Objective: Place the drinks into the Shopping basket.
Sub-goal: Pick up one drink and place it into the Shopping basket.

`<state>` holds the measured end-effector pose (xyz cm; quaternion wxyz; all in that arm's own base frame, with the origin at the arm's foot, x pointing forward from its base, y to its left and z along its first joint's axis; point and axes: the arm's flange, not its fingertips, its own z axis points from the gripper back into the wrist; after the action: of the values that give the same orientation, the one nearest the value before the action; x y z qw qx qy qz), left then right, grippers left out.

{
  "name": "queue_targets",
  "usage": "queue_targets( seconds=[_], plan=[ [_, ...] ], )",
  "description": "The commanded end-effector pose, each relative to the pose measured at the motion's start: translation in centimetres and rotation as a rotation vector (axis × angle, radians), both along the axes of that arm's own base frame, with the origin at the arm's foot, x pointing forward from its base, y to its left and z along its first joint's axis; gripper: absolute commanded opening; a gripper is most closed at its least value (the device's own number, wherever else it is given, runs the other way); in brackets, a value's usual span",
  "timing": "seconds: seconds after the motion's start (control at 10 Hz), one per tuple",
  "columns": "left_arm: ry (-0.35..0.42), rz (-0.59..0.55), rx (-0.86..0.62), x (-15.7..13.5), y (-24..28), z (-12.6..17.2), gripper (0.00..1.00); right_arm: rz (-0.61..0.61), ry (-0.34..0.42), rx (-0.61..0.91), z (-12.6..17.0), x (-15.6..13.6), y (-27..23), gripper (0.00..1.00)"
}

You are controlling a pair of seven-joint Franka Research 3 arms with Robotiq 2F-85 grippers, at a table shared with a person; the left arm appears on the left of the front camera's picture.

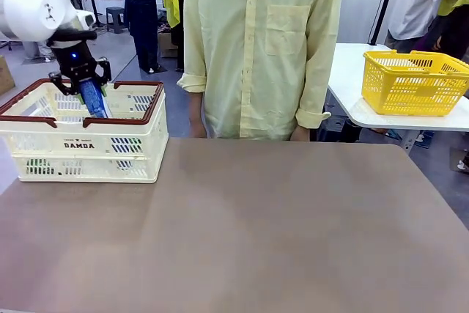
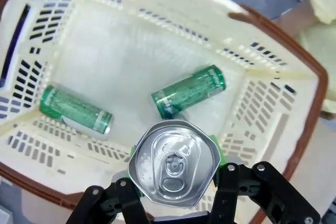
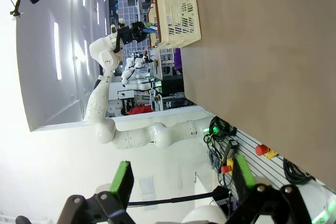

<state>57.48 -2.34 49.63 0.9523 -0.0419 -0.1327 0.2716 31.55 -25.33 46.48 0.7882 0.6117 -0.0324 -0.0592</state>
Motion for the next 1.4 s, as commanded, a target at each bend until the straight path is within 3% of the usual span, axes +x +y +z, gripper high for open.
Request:
queue_targets(
  seconds=[0.0,0.5,0.7,0.9,1.3],
  plan=[
    [-0.035,-0.026,-0.017,-0.2,0.2,1.3,0.00,0.008,0.017,-0.007,0.5,-0.2,0.0,1.00],
    [-0.014,-0.011,-0.002,-0.1,-0.2,0.6,0.00,0.008,0.017,-0.007,0.5,-0.2,0.0,1.00],
    [-0.173,-0.174,0.004,2.9,0.8,0.3,0.00,0.008,0.017,-0.007,0.5,-0.2,0.0,1.00],
    [-0.231,-0.177,-0.002,3.9,2.9,-0.7,0.00,0.008,0.017,-0.007,0.5,-0.2,0.0,1.00],
    [-0.219,-0.186,0.039,3.2,5.7,-4.5,0.00,0.008,0.017,-0.007,0.5,-0.2,0.0,1.00]
  ],
)
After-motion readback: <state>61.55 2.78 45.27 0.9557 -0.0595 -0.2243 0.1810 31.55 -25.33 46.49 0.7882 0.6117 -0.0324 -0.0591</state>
